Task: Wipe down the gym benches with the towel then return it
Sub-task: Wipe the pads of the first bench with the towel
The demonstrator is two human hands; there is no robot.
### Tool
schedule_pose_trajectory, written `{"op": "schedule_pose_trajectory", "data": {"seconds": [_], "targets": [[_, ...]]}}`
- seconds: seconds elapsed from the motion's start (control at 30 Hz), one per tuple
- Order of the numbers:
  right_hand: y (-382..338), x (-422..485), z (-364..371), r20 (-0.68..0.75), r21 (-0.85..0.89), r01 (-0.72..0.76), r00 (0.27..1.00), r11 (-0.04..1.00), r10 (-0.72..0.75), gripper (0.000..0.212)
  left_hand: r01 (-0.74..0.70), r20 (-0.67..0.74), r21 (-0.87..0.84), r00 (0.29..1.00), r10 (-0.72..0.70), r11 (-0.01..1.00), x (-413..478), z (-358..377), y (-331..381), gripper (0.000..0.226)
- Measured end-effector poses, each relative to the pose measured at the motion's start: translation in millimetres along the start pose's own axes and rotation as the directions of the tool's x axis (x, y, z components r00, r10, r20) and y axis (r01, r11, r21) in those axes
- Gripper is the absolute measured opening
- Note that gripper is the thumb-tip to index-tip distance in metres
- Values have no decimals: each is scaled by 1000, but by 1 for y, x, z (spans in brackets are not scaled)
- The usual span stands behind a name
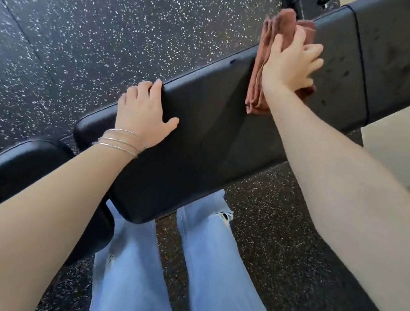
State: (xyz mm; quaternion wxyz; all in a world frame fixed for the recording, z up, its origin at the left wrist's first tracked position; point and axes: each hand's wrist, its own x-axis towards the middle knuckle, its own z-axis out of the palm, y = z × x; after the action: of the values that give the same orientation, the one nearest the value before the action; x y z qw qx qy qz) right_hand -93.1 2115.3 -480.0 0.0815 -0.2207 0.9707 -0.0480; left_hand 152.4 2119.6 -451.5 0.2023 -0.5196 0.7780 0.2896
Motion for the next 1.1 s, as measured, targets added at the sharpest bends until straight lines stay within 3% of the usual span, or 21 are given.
{"op": "schedule_pose_trajectory", "data": {"seconds": [0.03,0.1,0.2,0.33,0.37,0.4,0.47,0.53,0.6,0.7,0.8,0.9,0.93,0.97,1.0,1.1], "targets": [[-8,4,1,25,-42,0,1000,999,1,34,11,3,-2,1000,-11,1000,2,0,3,83],[-18,-16,5,66,-106,212,976,971,-206,32,24,10,2,1000,-24,1000,4,-1,9,85],[-15,-69,14,180,-104,596,798,796,-574,29,54,9,0,999,-54,999,6,-1,15,87],[-5,-37,4,218,-72,786,613,614,-760,30,82,7,-1,997,-82,997,8,-3,26,88],[-2,-20,0,219,-96,772,632,628,-743,33,86,6,1,996,-86,996,9,-3,28,88],[4,-1,-4,203,-121,712,700,692,-685,35,89,6,3,996,-89,996,9,-4,31,87],[21,43,-12,139,-143,521,852,841,-504,36,96,7,7,995,-96,995,12,-3,37,88],[36,73,-18,72,-128,321,947,939,-314,35,100,1,8,995,-100,995,16,-2,43,90],[37,76,-16,42,-102,230,973,968,-227,35,109,-1,5,994,-109,994,20,-1,50,90],[36,29,-5,-37,-34,308,950,951,-309,32,118,1,-2,993,-118,993,28,-2,62,90],[54,-26,1,-35,31,574,819,818,-573,27,99,3,-8,995,-99,995,35,-4,74,88],[77,-22,-4,70,10,848,527,529,-847,28,54,4,-4,999,-54,999,39,-7,80,90],[81,-9,-6,77,-5,883,468,469,-880,28,42,14,5,999,-42,999,39,-9,79,92],[84,3,-8,69,-26,882,470,470,-880,28,37,24,16,999,-37,999,39,-10,77,93],[83,14,-9,52,-39,841,541,540,-839,27,35,31,26,999,-36,999,38,-11,74,94],[55,21,-11,-11,15,463,886,886,-463,27,63,44,25,997,-64,998,32,-11,63,95]]}}
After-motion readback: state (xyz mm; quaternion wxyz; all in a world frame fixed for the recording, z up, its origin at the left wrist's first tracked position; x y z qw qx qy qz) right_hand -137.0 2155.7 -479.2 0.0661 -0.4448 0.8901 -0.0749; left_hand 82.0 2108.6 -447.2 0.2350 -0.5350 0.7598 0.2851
